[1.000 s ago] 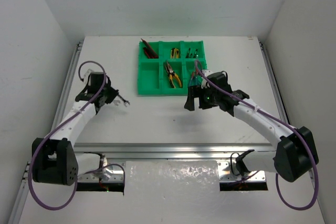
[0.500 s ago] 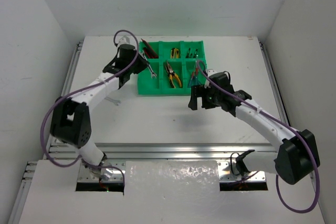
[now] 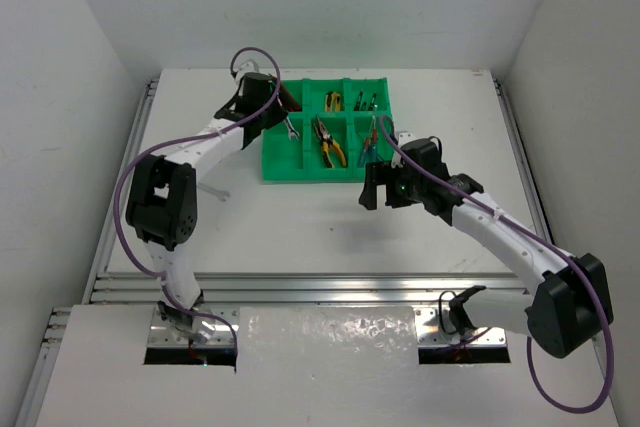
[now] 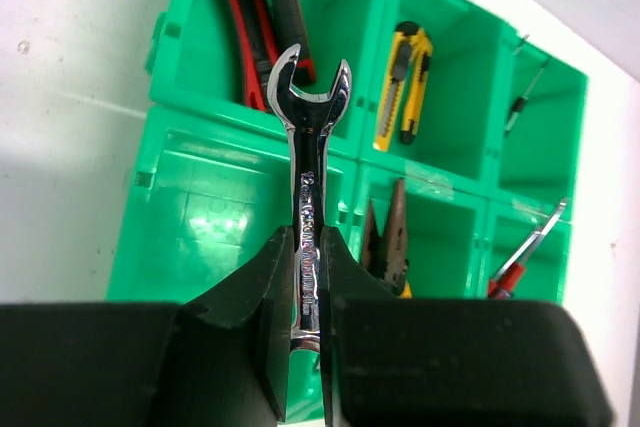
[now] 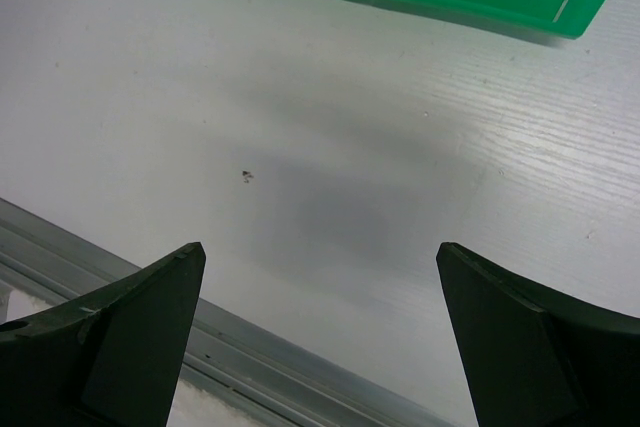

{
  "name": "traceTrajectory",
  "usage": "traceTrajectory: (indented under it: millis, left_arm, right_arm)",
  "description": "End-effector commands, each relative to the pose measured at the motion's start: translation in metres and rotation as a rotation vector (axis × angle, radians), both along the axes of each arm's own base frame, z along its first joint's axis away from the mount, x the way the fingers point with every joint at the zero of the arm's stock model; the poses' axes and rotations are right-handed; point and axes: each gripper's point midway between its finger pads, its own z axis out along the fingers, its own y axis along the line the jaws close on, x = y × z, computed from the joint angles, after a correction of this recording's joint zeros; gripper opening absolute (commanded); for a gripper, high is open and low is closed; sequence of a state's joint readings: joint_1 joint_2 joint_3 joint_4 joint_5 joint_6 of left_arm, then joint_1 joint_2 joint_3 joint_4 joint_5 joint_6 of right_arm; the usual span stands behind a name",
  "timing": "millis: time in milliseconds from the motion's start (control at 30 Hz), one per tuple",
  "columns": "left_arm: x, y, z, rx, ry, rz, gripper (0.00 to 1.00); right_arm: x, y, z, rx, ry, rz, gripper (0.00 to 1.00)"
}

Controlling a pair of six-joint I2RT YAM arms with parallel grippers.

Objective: Sort the tools into containers

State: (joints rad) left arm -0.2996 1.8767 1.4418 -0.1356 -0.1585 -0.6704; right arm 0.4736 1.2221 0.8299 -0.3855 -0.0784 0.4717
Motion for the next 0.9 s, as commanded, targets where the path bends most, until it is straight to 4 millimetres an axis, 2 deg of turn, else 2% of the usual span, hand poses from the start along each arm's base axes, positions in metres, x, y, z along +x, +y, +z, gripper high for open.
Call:
traceTrajectory:
  millis: [0, 133, 200, 233, 267, 300, 333, 400, 433, 467, 500, 567, 633, 667, 700, 733, 833, 867]
  left_arm:
    - [0.008, 0.003, 0.001, 0.020, -0.006, 0.021, 0.00]
    - [0.005, 0.006, -0.017, 0.022, 0.044, 0.044, 0.02]
    - [0.005, 0.005, -0.020, 0.017, 0.054, 0.046, 0.12]
    - [0.005, 0.005, -0.021, 0.018, 0.060, 0.050, 0.20]
    - [0.004, 0.004, -0.021, 0.015, 0.063, 0.050, 0.40]
    - [0.005, 0.005, -0.019, 0.010, 0.062, 0.054, 0.50]
    - [0.003, 0.007, -0.014, 0.010, 0.061, 0.065, 0.67]
    - [0.001, 0.008, -0.003, 0.000, 0.045, 0.069, 0.75]
    - [-0.002, 0.009, 0.015, -0.011, 0.012, 0.070, 0.79]
    - [-0.004, 0.010, 0.025, -0.017, -0.004, 0.079, 0.81]
    - [-0.011, 0.019, 0.040, -0.009, -0.016, 0.117, 0.85]
    - [-0.019, 0.040, 0.047, -0.024, 0.007, 0.222, 0.88]
    - [-0.037, 0.069, 0.037, -0.012, 0.093, 0.325, 0.95]
    - [-0.040, 0.094, 0.030, -0.044, 0.132, 0.416, 0.98]
    - [-0.055, 0.111, 0.015, -0.036, 0.213, 0.468, 0.99]
    - [-0.059, 0.137, 0.003, -0.058, 0.259, 0.552, 0.99]
    - [-0.087, 0.170, -0.031, -0.005, 0.424, 0.661, 1.00]
    - [-0.092, 0.183, -0.036, 0.002, 0.448, 0.719, 1.00]
  right_arm:
    - [0.005, 0.003, 0.011, 0.030, -0.041, -0.002, 0.99]
    - [0.005, 0.003, 0.010, 0.029, -0.041, -0.001, 0.99]
    - [0.005, 0.003, 0.009, 0.030, -0.037, 0.000, 0.99]
    - [0.005, 0.003, 0.009, 0.029, -0.038, -0.001, 0.99]
    - [0.005, 0.004, 0.009, 0.030, -0.037, 0.000, 0.99]
    - [0.005, 0.004, 0.009, 0.030, -0.037, 0.002, 0.99]
    - [0.005, 0.004, 0.010, 0.032, -0.038, 0.001, 0.99]
    - [0.005, 0.003, 0.010, 0.030, -0.039, 0.001, 0.99]
    - [0.004, 0.003, 0.011, 0.032, -0.040, 0.002, 0.99]
    - [0.005, 0.004, 0.011, 0.032, -0.041, 0.002, 0.99]
    - [0.005, 0.004, 0.011, 0.034, -0.044, 0.000, 0.99]
    - [0.005, 0.005, 0.011, 0.036, -0.043, 0.006, 0.99]
    - [0.004, 0.006, 0.010, 0.041, -0.037, 0.012, 0.99]
    - [0.004, 0.006, 0.009, 0.039, -0.035, 0.017, 0.99]
    - [0.003, 0.007, 0.009, 0.042, -0.032, 0.026, 0.99]
    - [0.003, 0.008, 0.009, 0.043, -0.036, 0.027, 0.99]
    - [0.002, 0.008, 0.009, 0.046, -0.034, 0.032, 0.99]
    - [0.003, 0.009, 0.008, 0.048, -0.032, 0.030, 0.99]
